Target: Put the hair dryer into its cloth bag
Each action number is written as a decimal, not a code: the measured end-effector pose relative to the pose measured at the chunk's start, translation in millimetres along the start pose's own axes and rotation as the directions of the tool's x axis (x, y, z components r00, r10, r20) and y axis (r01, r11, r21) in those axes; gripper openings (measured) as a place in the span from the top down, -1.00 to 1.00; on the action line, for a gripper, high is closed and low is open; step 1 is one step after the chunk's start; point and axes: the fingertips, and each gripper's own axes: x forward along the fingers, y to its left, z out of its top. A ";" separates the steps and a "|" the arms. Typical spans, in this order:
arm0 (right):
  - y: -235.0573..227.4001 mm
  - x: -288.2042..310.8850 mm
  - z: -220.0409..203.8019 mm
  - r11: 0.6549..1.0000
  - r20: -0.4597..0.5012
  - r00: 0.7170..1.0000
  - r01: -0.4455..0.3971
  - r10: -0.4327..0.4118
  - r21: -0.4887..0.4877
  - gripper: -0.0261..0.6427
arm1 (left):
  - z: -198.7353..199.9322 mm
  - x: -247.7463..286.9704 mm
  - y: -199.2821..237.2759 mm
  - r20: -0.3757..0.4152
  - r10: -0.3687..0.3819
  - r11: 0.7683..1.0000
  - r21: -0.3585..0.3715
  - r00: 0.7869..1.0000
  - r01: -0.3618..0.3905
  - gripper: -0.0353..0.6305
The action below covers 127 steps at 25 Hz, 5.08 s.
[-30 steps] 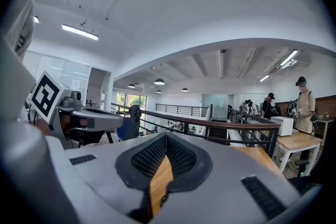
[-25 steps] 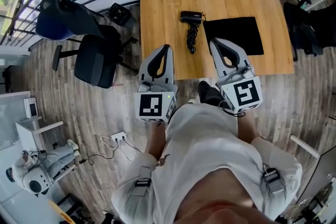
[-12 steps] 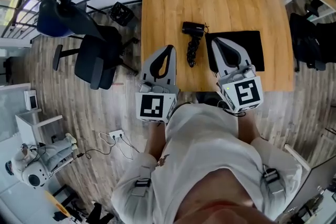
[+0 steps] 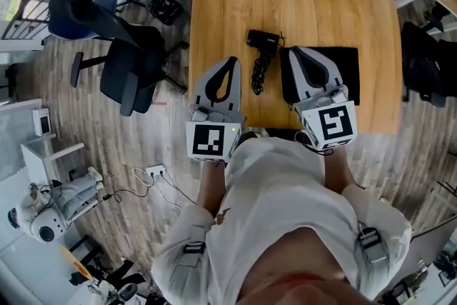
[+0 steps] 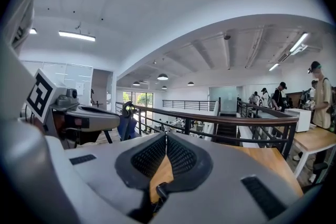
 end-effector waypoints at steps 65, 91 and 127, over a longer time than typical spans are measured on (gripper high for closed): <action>29.1 -15.8 -264.2 0.967 -0.442 0.889 0.205 -0.120 0.150 0.86 | -302.8 73.7 -35.3 -0.472 -0.129 0.991 -0.022 0.872 0.134 0.44; 23.1 -10.5 -287.0 0.964 -0.482 0.866 0.224 -0.129 0.145 0.86 | -378.3 110.0 -43.2 -0.687 -0.139 0.990 -0.077 0.713 0.118 -0.07; 12.4 14.3 -335.4 0.939 -0.596 0.779 0.324 -0.195 0.116 0.62 | -379.3 79.6 -22.4 -0.688 -0.211 0.966 -0.040 0.694 0.254 0.10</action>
